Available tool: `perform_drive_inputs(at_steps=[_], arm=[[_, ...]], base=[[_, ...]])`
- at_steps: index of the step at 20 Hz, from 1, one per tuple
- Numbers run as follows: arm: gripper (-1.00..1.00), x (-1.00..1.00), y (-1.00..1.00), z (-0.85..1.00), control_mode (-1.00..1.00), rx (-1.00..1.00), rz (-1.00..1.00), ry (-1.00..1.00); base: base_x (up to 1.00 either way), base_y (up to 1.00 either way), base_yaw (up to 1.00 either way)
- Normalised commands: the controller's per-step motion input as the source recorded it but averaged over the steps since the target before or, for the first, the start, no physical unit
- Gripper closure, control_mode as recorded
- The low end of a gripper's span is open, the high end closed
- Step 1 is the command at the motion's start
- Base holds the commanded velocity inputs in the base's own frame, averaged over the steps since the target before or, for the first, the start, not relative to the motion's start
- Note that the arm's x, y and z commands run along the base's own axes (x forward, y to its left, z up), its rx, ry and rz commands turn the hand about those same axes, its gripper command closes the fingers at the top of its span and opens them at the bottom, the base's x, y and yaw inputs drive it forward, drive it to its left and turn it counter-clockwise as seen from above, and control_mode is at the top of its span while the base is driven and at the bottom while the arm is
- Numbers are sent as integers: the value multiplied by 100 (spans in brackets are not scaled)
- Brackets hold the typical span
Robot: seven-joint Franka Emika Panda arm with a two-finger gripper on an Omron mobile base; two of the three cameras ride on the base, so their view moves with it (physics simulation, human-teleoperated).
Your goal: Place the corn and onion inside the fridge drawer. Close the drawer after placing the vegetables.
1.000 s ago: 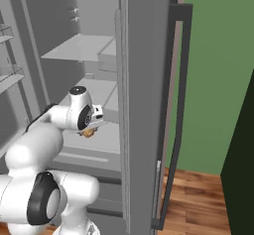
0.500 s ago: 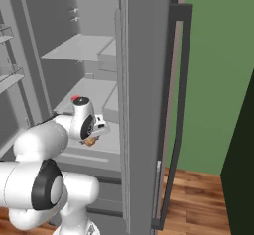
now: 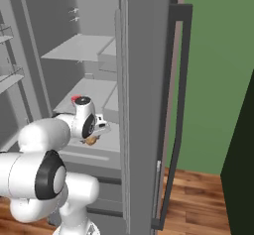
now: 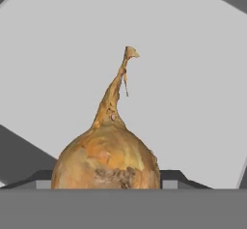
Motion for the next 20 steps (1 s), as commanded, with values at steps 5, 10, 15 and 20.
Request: perform_drive_inputs(at_steps=[5,10,15,20], arm=[[100,-58,0,-3,-100,0,2,1],[100,-88,-2,-15,-100,0,1,0],[100,-48,-4,6,-100,0,0,2],[100,79,0,32,-100,1,0,11]], base=[[0,0,0],[0,0,0],[0,0,0],[0,0,0]])
